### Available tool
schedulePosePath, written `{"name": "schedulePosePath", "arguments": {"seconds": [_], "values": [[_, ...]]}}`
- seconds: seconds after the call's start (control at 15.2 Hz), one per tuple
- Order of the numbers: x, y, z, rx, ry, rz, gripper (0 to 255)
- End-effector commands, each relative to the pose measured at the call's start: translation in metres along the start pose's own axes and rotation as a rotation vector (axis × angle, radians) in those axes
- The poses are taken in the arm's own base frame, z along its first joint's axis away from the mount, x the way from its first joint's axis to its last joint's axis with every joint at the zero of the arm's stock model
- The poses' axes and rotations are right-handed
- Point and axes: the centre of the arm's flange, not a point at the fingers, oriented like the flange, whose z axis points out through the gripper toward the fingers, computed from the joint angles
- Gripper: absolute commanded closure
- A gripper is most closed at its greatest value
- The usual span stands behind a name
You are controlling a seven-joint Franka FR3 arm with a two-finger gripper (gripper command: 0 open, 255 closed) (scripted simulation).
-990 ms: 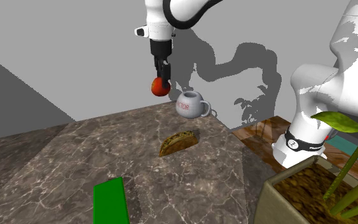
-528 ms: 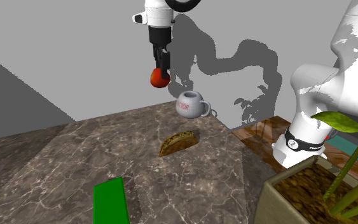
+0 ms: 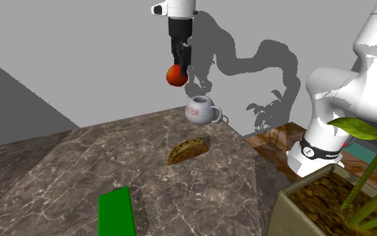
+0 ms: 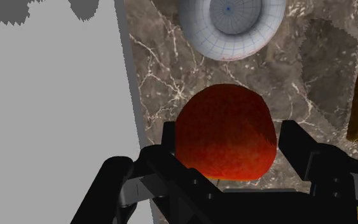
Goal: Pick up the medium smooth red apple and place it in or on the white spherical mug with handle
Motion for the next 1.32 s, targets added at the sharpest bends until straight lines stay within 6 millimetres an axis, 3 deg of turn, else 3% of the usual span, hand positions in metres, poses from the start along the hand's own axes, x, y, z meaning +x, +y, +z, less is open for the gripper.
{"name": "schedulePosePath", "arguments": {"seconds": [0.0, 0.46, 1.25], "values": [[-0.026, -0.006, -0.006, -0.001, 0.0, -0.001, 255], [-0.117, -0.028, -0.019, -0.001, 0.0, -0.001, 255], [-0.117, -0.034, 0.044, -0.001, 0.0, -0.001, 255]]}}
